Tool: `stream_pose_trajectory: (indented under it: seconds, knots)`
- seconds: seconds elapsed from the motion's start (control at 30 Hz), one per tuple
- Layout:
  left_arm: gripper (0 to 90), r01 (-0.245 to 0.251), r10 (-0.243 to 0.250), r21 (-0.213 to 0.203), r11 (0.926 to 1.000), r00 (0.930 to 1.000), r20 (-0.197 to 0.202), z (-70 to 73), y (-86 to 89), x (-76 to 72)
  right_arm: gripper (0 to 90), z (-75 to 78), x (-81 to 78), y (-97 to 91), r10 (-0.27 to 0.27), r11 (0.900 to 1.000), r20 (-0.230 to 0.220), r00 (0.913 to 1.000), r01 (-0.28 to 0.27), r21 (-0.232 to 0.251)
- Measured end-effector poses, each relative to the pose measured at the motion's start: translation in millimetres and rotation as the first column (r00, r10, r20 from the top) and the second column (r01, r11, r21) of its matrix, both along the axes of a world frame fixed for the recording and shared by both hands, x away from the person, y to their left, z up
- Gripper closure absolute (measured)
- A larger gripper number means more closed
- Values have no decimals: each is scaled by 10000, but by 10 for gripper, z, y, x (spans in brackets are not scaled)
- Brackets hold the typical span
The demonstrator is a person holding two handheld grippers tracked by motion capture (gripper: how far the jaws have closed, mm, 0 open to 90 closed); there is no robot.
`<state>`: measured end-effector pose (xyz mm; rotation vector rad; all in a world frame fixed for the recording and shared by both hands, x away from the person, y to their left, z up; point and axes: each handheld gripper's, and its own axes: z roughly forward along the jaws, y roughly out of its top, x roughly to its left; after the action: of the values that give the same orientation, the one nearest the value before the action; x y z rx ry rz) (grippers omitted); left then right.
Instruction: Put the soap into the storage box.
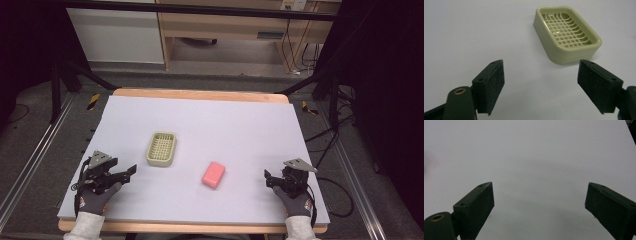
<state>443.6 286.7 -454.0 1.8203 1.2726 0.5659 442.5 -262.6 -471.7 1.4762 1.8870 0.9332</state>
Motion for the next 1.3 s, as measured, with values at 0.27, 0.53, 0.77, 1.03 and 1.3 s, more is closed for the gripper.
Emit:
stream_pose_trajectory:
  seconds: [0.27,0.53,0.77,1.03,1.3]
  knots:
    - [226,82,-84,277,9996,10000,51,9,-110,-31,88,9,-20,36,48,10000,52,10000,-48,-21]
    - [226,385,-386,412,9984,9993,16,9,-225,-50,85,13,-25,54,101,9999,77,9999,-100,-14]
    - [224,636,-632,374,9973,9979,-111,14,-300,-50,82,13,-19,58,106,9999,74,9999,-106,5]
    - [221,831,-827,296,9961,9964,-162,30,-388,-43,81,30,-25,73,57,10000,164,9998,-56,-38]
    - [223,976,-972,198,9950,9951,-181,49,-453,-42,80,40,-30,72,4,10000,258,9997,-3,-50]
